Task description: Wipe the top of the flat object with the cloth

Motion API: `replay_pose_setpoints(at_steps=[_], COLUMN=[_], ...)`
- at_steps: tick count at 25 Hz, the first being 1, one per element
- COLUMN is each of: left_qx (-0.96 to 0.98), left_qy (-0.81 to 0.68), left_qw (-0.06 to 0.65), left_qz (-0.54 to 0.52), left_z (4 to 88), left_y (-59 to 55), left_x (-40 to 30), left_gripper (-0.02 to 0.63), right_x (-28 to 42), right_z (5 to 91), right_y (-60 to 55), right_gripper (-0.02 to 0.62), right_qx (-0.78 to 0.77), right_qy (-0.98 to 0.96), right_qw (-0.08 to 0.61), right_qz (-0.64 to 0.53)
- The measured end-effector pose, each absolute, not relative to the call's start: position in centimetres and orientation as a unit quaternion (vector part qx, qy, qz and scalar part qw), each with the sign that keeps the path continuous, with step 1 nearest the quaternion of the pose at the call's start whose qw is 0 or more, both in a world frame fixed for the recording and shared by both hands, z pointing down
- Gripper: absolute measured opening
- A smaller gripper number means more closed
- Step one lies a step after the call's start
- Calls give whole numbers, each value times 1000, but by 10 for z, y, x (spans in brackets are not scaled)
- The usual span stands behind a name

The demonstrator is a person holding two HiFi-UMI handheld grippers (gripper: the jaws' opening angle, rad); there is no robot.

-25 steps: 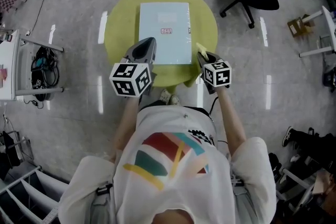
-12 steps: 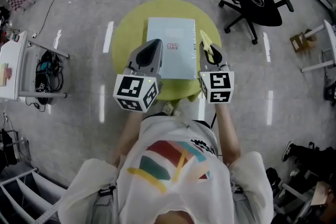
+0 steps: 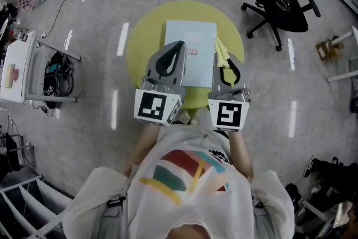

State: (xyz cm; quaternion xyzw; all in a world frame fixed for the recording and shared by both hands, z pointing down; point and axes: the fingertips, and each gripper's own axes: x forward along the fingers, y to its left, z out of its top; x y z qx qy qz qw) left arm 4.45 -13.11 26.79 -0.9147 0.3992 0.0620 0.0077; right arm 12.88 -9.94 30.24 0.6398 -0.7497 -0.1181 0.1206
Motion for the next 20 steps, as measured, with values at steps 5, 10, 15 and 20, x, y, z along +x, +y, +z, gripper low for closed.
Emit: replay_pose_setpoints(at_steps=[5, 10, 15, 20], left_qx=[-915, -913, -912, -914], left_qy=[398, 402, 404, 401], left_qw=[30, 37, 37, 35], left_qz=[60, 58, 56, 49], left_z=[263, 261, 262, 262], left_y=[-128, -130, -130, -128], left_x=[49, 47, 47, 47], left_gripper=[14, 14, 14, 14], right_x=[123, 121, 121, 120], right_z=[306, 303, 300, 298], right_y=[-97, -97, -96, -96], right_gripper=[28, 28, 28, 28], right_qx=[640, 638, 636, 635], right_qy=[-757, -759, -761, -761], right_qw=[97, 98, 91, 87], right_qz=[-91, -91, -96, -97])
